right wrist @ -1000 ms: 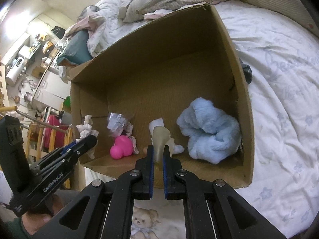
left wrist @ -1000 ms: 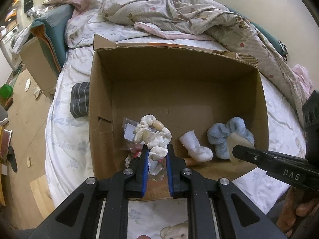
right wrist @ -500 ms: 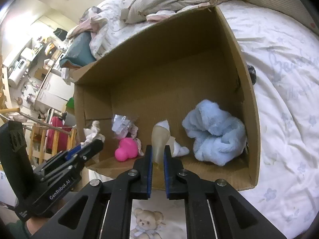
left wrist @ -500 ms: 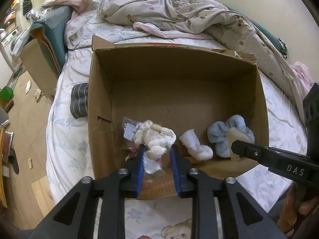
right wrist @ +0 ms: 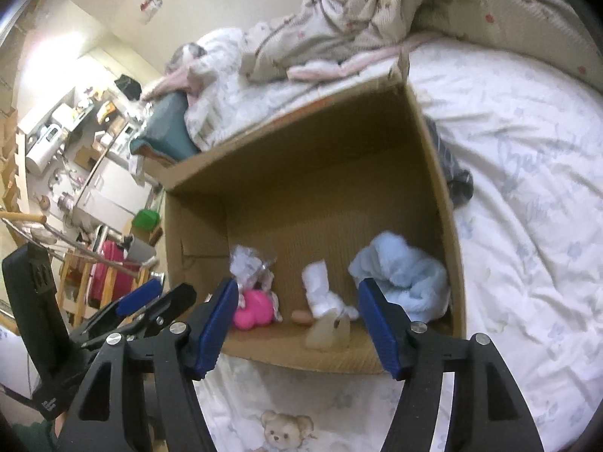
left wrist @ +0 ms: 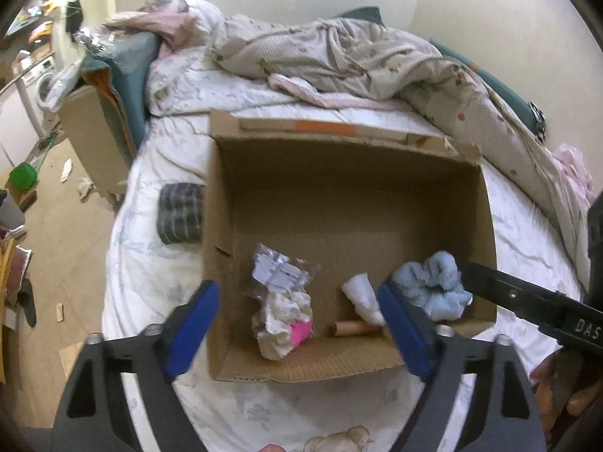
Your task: Organize soft objects
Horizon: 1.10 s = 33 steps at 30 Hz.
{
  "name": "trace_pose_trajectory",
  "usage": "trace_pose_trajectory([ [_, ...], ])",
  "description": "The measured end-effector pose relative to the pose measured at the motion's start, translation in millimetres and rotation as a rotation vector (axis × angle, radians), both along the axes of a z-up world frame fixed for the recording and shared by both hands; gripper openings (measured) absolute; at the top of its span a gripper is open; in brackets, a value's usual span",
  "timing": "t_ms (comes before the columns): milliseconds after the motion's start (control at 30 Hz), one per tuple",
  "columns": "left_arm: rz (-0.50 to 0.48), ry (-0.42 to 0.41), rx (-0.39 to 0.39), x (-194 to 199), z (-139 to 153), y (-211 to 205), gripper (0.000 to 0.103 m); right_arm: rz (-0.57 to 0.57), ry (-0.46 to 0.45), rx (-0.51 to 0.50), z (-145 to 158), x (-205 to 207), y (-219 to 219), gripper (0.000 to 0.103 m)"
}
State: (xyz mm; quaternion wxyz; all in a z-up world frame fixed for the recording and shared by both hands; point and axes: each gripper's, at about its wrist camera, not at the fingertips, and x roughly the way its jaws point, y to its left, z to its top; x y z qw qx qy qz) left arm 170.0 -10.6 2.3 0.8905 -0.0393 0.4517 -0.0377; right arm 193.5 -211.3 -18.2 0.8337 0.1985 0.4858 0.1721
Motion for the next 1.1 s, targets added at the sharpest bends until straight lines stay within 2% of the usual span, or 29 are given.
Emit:
trace_pose_trajectory([
  [233,0.034,-0.045,0.051,-16,22,8,0.091,-0.014,-0.114,-0.058,28,-16,0,0.079],
  [333,0.022,-0.095,0.083,-27,32,7,0.091,-0.016,-0.151,-0.092,38,-27,0,0.090],
  [367,0.024,-0.115,0.086,-31,37,7,0.091,-0.017,-0.160,-0.112,40,-29,1,0.100],
  [400,0.029,-0.134,0.089,-34,42,8,0.091,-0.022,-0.171,-0.140,43,-32,4,0.103],
  [600,0.049,-0.207,0.112,-50,62,12,0.091,-0.047,-0.221,-0.164,54,-48,0,0.103],
  [867,0.082,-0.150,0.075,-79,57,22,0.092,-0.064,-0.256,-0.208,61,-73,1,0.103],
  [967,0.085,-0.140,0.051,-91,54,25,0.103,-0.073,-0.265,-0.210,64,-83,2,0.103],
  [1100,0.081,-0.144,0.036,-105,52,27,0.103,-0.080,-0.281,-0.233,64,-95,4,0.103],
])
